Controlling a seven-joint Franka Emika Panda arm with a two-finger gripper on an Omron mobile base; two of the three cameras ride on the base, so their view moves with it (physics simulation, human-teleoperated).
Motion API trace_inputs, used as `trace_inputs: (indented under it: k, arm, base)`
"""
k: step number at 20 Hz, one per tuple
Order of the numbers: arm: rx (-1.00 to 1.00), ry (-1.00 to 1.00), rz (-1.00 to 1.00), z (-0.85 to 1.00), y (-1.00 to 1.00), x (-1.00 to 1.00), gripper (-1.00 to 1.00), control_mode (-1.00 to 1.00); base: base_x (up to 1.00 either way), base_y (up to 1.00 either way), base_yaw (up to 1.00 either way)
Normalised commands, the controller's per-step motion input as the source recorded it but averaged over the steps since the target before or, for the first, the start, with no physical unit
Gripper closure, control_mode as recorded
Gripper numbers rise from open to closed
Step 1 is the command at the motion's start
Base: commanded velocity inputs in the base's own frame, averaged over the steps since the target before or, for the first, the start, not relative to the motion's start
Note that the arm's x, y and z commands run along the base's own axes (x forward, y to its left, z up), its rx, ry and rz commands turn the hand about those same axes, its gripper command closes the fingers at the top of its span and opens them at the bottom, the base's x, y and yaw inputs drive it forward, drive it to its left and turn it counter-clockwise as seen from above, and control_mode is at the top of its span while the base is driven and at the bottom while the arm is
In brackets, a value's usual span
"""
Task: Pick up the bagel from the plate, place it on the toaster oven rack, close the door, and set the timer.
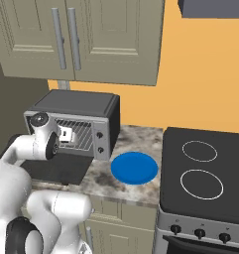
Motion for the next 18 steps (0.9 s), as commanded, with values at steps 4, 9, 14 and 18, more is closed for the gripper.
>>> trace_inputs:
  k: [4,9,14,18]
  arm:
    - [0.0,-0.05,0.0,-0.06,0.12,0.2,1.0,-1.0]
    - [0.0,-0.07,0.0,-0.06,0.09,0.09,1.0,-1.0]
    - [0.0,-0.05,0.0,-0.16,0.05,0.06,1.0,-1.0]
    - [0.0,-0.06,0.0,-0.09,0.04,0.16,1.0,-1.0]
  base:
    - [0.0,0.0,0.0]
    - [0.0,0.0,0.0]
    - [0.0,0.0,0.0]
    - [0.0,0.0,0.0]
